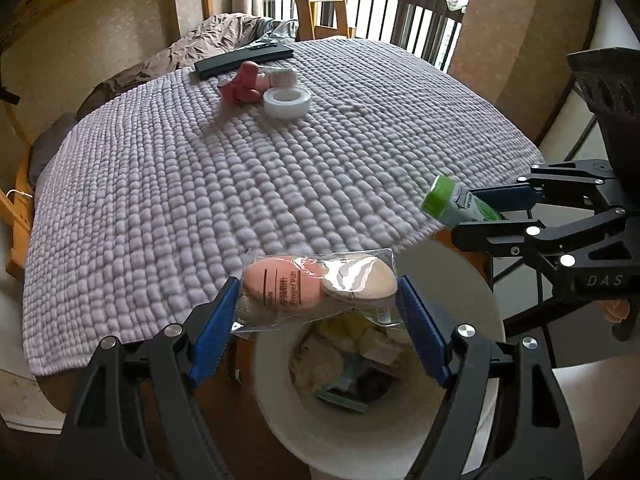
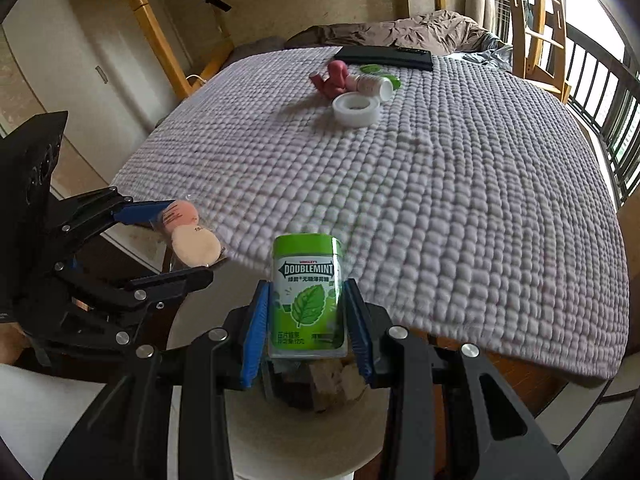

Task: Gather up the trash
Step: 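Carry the bottle and sponge pack in both tools over the white bin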

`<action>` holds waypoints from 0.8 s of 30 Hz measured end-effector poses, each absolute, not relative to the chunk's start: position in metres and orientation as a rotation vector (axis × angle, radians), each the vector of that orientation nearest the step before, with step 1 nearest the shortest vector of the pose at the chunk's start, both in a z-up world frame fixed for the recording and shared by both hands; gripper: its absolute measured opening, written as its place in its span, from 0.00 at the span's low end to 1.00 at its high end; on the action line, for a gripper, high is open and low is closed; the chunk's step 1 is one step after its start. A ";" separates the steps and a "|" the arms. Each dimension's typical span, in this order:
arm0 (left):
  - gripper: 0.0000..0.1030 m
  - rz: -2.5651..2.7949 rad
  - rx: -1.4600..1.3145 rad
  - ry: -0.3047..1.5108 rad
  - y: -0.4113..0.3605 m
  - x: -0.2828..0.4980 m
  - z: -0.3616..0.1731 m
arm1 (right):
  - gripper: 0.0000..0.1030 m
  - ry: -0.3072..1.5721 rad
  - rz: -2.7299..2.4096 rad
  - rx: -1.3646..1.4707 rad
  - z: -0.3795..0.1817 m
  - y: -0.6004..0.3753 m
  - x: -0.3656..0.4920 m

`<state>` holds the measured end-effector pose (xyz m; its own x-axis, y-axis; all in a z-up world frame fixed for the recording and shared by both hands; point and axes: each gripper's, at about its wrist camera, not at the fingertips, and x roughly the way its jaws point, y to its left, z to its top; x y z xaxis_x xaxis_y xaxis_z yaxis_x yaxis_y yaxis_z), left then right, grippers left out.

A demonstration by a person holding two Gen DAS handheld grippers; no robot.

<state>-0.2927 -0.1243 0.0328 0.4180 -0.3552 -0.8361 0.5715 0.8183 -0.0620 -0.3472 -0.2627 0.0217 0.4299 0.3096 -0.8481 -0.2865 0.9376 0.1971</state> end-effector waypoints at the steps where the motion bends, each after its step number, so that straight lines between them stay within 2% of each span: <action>1: 0.77 -0.589 0.252 0.982 -0.124 -0.296 0.032 | 0.36 1.066 0.374 0.024 0.021 -0.262 -0.350; 24: 0.77 -0.569 0.258 1.088 -0.128 -0.321 -0.006 | 0.36 1.164 0.361 0.037 -0.016 -0.259 -0.377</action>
